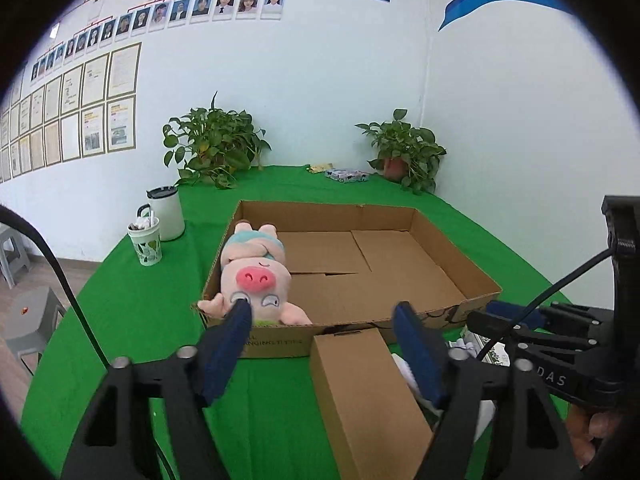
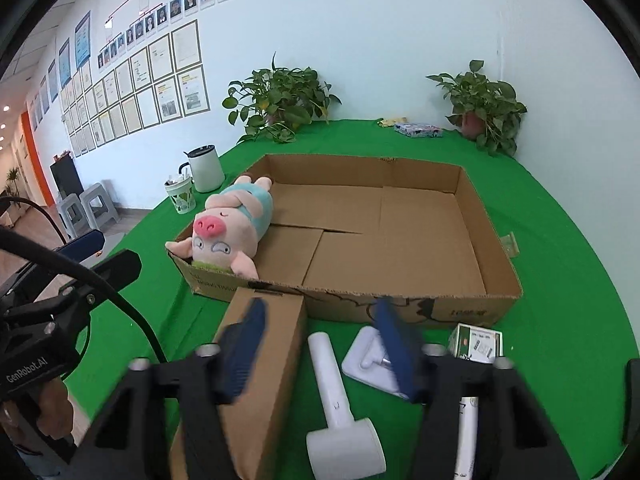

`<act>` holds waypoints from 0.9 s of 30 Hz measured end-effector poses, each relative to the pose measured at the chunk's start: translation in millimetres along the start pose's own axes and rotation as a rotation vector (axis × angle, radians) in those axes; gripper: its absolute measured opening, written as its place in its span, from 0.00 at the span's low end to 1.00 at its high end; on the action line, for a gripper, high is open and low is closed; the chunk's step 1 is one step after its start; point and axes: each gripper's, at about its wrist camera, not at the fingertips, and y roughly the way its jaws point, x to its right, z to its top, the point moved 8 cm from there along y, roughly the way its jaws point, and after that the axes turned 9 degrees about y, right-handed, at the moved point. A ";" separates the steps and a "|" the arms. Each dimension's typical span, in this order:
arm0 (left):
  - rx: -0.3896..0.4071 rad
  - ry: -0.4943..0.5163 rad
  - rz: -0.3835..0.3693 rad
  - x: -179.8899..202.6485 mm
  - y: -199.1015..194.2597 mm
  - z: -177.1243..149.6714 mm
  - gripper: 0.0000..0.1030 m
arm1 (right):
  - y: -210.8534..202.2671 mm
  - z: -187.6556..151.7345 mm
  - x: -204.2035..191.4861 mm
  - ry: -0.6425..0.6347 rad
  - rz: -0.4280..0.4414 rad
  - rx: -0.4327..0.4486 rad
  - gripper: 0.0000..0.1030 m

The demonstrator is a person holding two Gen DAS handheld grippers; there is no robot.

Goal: Organize objects
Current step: 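Move the left gripper to the long brown box and grasp its end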

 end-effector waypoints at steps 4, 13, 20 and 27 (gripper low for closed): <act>-0.071 -0.015 0.032 2.3 4.8 -13.4 0.02 | -11.7 -17.5 23.2 0.021 -0.077 0.015 0.25; 0.074 0.077 0.158 13.5 -31.7 0.0 0.99 | -30.6 -35.9 53.9 0.032 -0.122 0.012 0.86; 0.062 0.058 0.132 11.3 -33.5 -5.1 0.99 | -30.1 -41.9 50.1 -0.016 -0.146 0.006 0.86; 0.045 0.037 0.140 -3.9 -38.1 -9.6 0.99 | -26.4 -39.2 57.2 -0.036 -0.188 -0.001 0.86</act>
